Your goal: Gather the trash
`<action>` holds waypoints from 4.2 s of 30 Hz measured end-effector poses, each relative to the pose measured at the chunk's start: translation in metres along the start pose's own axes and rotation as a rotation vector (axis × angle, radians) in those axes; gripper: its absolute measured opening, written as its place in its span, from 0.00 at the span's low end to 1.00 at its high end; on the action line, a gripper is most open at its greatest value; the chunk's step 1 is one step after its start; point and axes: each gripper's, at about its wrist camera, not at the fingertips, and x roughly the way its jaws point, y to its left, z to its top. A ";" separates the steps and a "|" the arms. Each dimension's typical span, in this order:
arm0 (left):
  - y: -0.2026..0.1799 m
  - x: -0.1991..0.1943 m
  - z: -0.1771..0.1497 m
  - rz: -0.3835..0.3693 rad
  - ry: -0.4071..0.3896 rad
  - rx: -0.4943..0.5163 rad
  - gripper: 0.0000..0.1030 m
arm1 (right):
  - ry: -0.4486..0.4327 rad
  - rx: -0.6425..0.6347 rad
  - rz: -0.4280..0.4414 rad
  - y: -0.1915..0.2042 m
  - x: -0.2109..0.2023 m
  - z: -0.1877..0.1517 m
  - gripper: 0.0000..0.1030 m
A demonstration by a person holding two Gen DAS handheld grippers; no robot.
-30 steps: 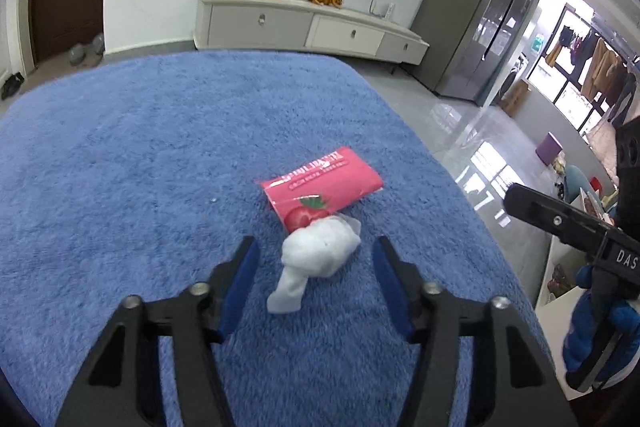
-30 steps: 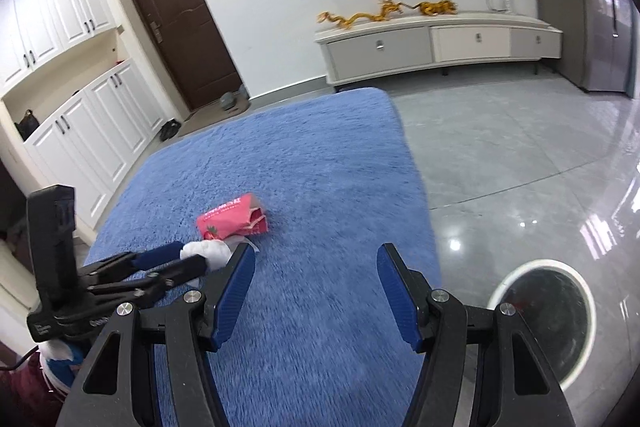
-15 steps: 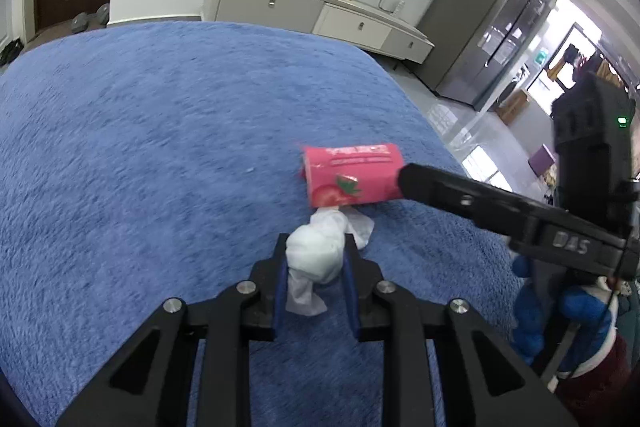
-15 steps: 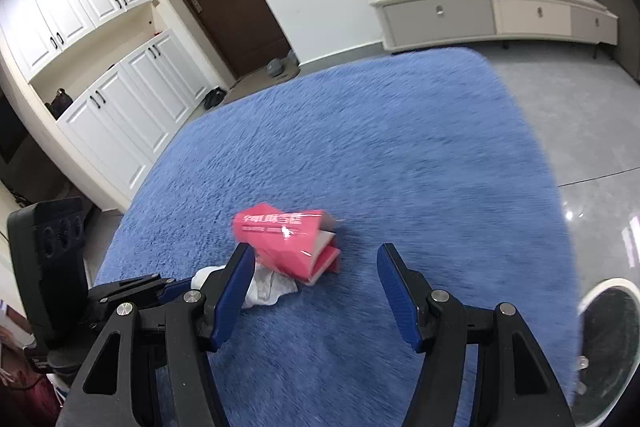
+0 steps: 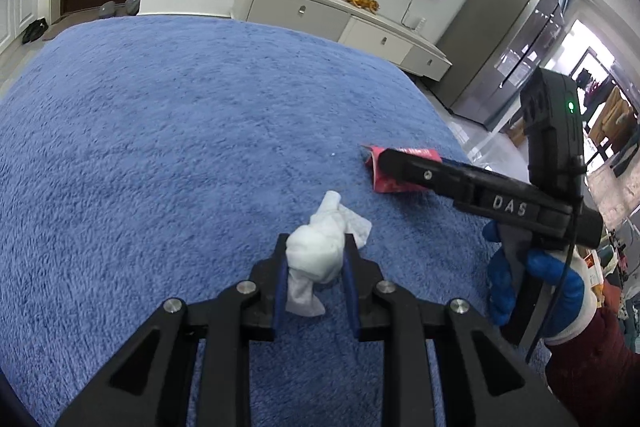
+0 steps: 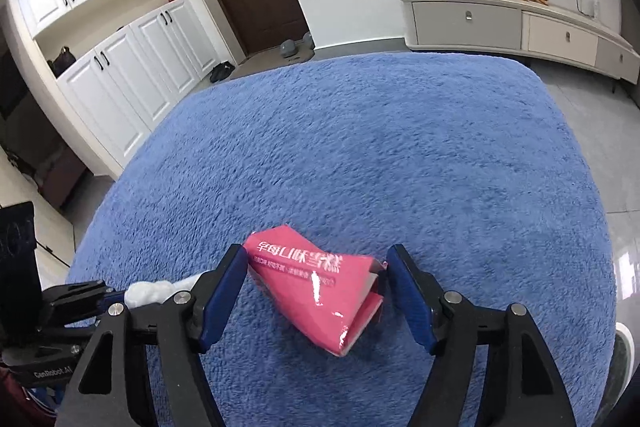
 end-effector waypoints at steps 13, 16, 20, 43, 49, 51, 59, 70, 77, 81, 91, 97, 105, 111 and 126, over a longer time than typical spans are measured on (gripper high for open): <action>0.016 -0.023 -0.012 -0.005 -0.031 -0.037 0.22 | -0.018 0.019 -0.201 0.027 -0.001 -0.011 0.89; 0.019 -0.026 -0.012 -0.011 -0.039 -0.039 0.22 | -0.023 0.052 -0.225 0.032 0.000 -0.012 0.93; 0.022 -0.031 -0.013 -0.018 -0.052 -0.040 0.22 | -0.019 0.071 -0.294 0.036 0.008 -0.008 0.93; -0.014 -0.065 -0.021 0.024 -0.105 0.040 0.22 | -0.088 0.067 -0.074 0.038 -0.066 -0.022 0.68; -0.046 -0.072 -0.019 0.028 -0.120 0.095 0.22 | -0.160 0.077 -0.064 0.031 -0.119 -0.041 0.68; -0.057 -0.073 -0.019 0.023 -0.120 0.114 0.22 | -0.187 0.089 -0.074 0.025 -0.137 -0.048 0.68; -0.119 -0.068 -0.016 -0.003 -0.100 0.242 0.22 | -0.288 0.185 -0.124 -0.018 -0.196 -0.078 0.68; -0.224 -0.016 -0.003 -0.052 -0.017 0.461 0.22 | -0.378 0.384 -0.235 -0.114 -0.249 -0.129 0.68; -0.306 0.051 -0.003 -0.094 0.068 0.591 0.22 | -0.364 0.527 -0.279 -0.187 -0.244 -0.159 0.68; -0.347 0.099 -0.002 -0.117 0.129 0.631 0.22 | -0.331 0.582 -0.299 -0.223 -0.238 -0.174 0.68; -0.406 0.192 -0.002 -0.206 0.245 0.613 0.24 | -0.223 0.677 -0.326 -0.291 -0.199 -0.208 0.70; -0.419 0.229 0.001 -0.251 0.315 0.546 0.33 | -0.161 0.683 -0.338 -0.312 -0.177 -0.216 0.70; -0.422 0.235 0.004 -0.276 0.322 0.498 0.62 | -0.114 0.694 -0.388 -0.319 -0.172 -0.227 0.77; -0.414 0.205 0.006 -0.223 0.244 0.525 0.62 | -0.125 0.685 -0.415 -0.307 -0.191 -0.227 0.77; -0.340 0.052 0.006 0.018 -0.086 0.566 0.62 | -0.256 0.479 -0.416 -0.190 -0.246 -0.166 0.77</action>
